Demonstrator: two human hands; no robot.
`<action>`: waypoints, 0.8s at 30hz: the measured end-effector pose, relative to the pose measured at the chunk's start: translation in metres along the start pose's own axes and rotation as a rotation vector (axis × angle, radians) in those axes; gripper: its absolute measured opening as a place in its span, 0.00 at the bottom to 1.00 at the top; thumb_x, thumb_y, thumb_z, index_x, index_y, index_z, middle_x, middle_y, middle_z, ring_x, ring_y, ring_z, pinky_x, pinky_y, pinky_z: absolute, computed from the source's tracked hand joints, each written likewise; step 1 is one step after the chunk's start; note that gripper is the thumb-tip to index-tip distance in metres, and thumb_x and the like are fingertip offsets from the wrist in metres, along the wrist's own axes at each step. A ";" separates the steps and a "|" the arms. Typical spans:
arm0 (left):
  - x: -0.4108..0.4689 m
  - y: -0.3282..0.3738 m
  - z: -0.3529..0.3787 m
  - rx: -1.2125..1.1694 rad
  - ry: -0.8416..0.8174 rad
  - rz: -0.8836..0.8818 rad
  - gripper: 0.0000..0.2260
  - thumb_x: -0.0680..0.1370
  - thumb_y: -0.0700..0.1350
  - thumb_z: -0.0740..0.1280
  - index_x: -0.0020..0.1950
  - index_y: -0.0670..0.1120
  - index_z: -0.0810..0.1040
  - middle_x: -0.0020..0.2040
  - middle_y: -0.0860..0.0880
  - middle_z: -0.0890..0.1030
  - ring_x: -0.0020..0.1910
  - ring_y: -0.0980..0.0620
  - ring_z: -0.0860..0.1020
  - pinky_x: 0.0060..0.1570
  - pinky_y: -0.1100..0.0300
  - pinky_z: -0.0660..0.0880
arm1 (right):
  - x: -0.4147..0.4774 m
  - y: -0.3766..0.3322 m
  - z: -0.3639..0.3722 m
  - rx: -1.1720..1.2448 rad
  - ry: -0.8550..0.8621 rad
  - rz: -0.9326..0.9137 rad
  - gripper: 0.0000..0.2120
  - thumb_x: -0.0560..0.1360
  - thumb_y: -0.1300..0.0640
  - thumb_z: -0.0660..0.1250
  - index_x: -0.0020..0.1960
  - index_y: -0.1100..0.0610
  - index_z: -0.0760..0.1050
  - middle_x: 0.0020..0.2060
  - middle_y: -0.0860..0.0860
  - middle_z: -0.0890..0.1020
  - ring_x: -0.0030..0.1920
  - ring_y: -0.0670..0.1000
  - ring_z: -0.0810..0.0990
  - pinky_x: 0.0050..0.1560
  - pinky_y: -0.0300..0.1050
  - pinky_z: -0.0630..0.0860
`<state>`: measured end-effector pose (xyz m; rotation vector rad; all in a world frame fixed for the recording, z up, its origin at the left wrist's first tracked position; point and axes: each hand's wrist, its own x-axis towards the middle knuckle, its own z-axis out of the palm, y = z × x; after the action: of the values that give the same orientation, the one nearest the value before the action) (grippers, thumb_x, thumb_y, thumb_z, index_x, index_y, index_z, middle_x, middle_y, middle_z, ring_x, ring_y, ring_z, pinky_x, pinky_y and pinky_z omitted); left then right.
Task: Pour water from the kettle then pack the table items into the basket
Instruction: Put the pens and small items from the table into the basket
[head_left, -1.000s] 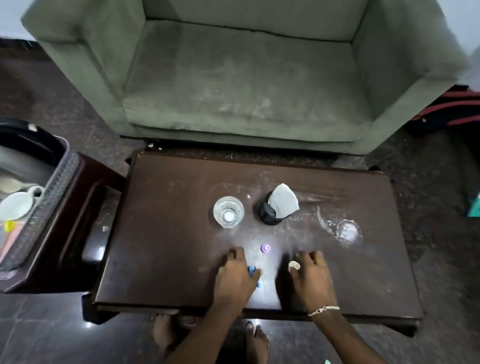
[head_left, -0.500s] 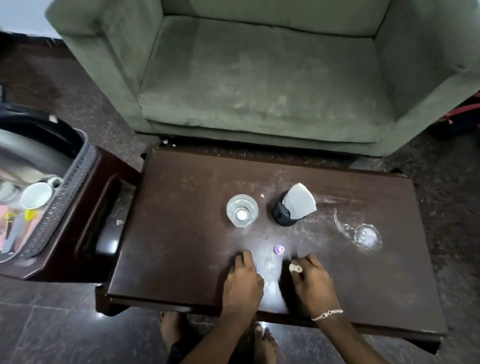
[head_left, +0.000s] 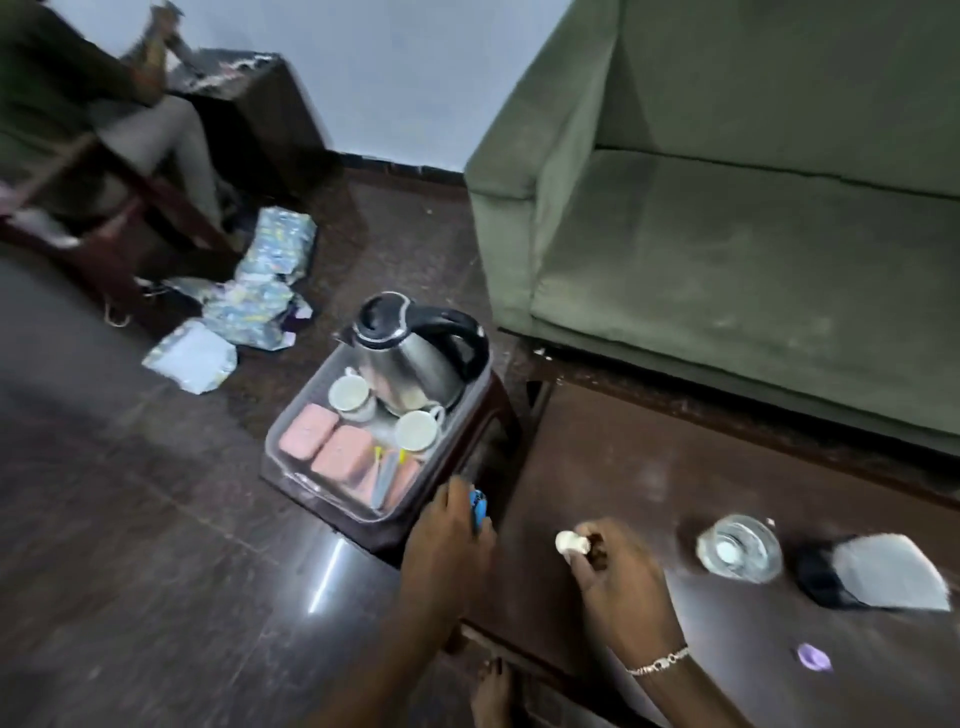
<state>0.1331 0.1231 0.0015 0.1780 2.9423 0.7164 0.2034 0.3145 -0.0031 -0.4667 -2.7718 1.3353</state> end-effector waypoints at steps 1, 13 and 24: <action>0.009 -0.018 -0.016 0.003 0.028 -0.021 0.14 0.74 0.45 0.72 0.56 0.46 0.72 0.51 0.43 0.81 0.49 0.38 0.81 0.43 0.48 0.75 | 0.011 -0.017 0.013 0.013 -0.014 -0.027 0.07 0.73 0.62 0.76 0.46 0.54 0.79 0.41 0.46 0.81 0.42 0.47 0.79 0.45 0.39 0.73; 0.101 -0.189 -0.078 0.064 0.126 -0.149 0.17 0.74 0.45 0.73 0.50 0.51 0.64 0.44 0.45 0.82 0.40 0.38 0.80 0.33 0.55 0.65 | 0.120 -0.148 0.171 0.041 -0.227 -0.277 0.10 0.74 0.62 0.71 0.54 0.57 0.81 0.49 0.53 0.80 0.46 0.54 0.81 0.51 0.48 0.78; 0.118 -0.224 -0.064 0.095 0.071 -0.157 0.11 0.75 0.46 0.73 0.50 0.44 0.73 0.46 0.41 0.81 0.44 0.36 0.80 0.39 0.48 0.73 | 0.170 -0.184 0.260 -0.165 -0.380 -0.321 0.11 0.73 0.62 0.71 0.55 0.58 0.78 0.53 0.56 0.81 0.52 0.59 0.80 0.53 0.49 0.75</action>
<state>-0.0120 -0.0864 -0.0547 -0.0719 3.0168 0.5733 -0.0464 0.0561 -0.0431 0.2550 -3.0900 1.2320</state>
